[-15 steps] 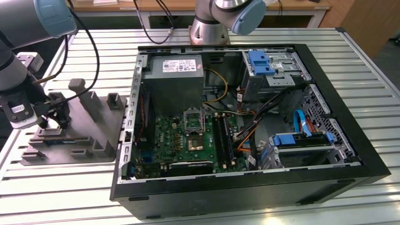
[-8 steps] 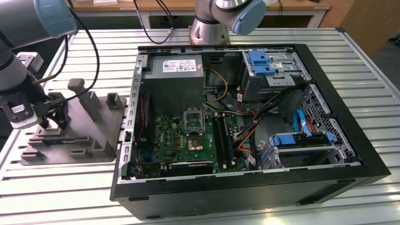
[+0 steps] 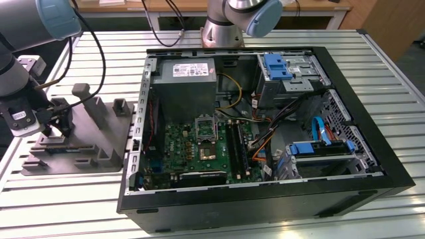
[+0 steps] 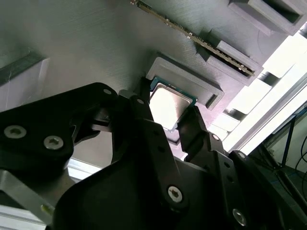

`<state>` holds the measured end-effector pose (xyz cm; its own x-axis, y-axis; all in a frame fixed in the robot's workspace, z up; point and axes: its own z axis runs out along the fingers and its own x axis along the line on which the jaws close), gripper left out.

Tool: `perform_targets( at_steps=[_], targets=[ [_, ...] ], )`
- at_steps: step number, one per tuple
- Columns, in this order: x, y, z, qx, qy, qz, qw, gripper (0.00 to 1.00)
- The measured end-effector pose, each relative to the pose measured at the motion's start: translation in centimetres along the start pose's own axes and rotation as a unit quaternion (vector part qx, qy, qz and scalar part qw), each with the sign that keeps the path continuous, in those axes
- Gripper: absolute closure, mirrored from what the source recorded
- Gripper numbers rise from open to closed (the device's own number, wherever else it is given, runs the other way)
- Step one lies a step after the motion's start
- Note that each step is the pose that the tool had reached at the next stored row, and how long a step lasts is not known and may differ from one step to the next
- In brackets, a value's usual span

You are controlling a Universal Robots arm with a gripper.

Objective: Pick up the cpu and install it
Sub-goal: 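Pick up the cpu and move it towards the insertion slot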

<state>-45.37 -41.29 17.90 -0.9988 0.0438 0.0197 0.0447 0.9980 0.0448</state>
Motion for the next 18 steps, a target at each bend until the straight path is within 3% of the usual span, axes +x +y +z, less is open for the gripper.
perform_targets(
  at_steps=[5, 6, 18],
  targets=[
    [0.00, 0.00, -0.10, 0.0000, 0.0001, 0.000, 1.0000, 0.51],
    [0.00, 0.01, -0.15, 0.0000, 0.0001, 0.000, 1.0000, 0.45],
    [0.10, 0.00, -0.34, -0.0012, 0.0004, -0.006, 1.0000, 0.45]
  ],
)
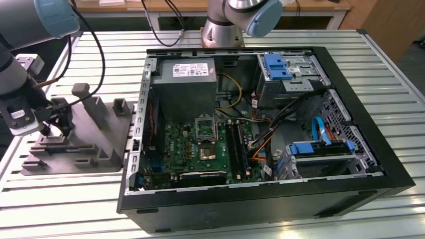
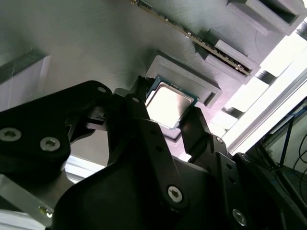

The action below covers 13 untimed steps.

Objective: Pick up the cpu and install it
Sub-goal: 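Pick up the cpu and move it towards the insertion slot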

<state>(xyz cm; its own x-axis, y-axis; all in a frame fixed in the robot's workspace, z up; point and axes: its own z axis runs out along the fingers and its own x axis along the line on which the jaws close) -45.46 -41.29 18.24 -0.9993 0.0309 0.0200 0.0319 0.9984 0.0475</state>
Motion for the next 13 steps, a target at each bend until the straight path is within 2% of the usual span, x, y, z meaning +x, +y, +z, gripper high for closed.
perform_targets(
  at_steps=[9, 10, 13],
  targets=[
    [0.05, 0.01, 0.01, 0.0000, 0.0003, -0.006, 1.0000, 0.46],
    [0.05, 0.01, 0.01, -0.0001, 0.0003, -0.006, 1.0000, 0.53],
    [0.05, 0.02, 0.00, -0.0009, 0.0002, -0.006, 1.0000, 0.53]
  ],
)
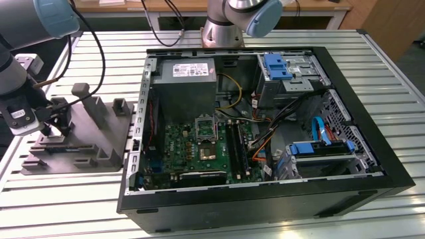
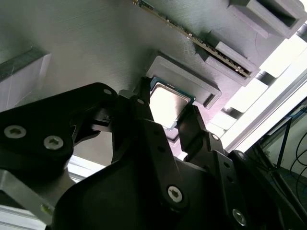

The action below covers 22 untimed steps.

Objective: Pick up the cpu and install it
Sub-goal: 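Pick up the cpu and move it towards the insertion slot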

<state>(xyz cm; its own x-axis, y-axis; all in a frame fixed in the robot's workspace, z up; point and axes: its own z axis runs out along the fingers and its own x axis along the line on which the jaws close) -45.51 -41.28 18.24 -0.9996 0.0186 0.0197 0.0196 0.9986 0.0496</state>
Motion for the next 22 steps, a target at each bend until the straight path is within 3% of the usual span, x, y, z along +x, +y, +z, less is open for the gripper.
perform_targets(
  at_steps=[5, 9, 22],
  targets=[
    [0.01, 0.01, -0.33, -0.0005, 0.0001, 0.000, 1.0000, 0.53],
    [0.02, 0.07, -1.49, -0.0005, 0.0001, 0.000, 1.0000, 0.53],
    [0.14, 0.35, -7.11, -0.0005, 0.0001, 0.000, 1.0000, 0.53]
  ],
)
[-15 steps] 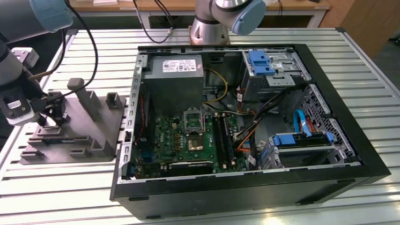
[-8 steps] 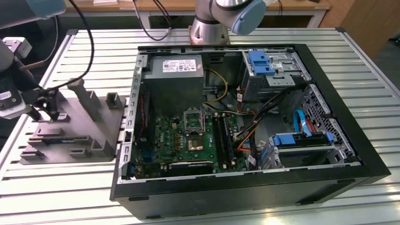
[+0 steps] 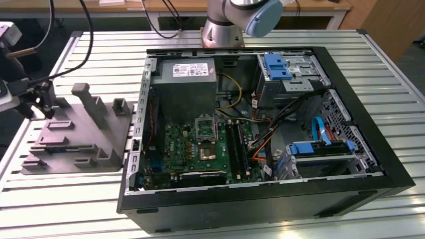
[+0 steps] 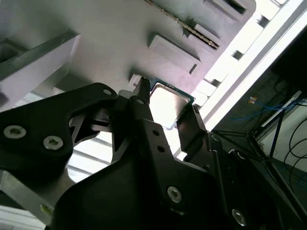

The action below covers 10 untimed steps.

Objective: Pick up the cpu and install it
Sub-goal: 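Pick up the cpu and move it towards the insertion slot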

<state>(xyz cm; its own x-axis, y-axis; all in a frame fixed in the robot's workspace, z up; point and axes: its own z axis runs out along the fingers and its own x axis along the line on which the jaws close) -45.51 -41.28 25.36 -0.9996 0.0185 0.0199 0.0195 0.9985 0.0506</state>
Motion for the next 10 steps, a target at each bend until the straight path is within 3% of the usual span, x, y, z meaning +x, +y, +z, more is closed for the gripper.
perform_targets(
  at_steps=[10],
  targets=[
    [0.09, 0.23, -4.56, 0.0000, 0.0000, 0.000, 1.0000, 0.53]
  ],
)
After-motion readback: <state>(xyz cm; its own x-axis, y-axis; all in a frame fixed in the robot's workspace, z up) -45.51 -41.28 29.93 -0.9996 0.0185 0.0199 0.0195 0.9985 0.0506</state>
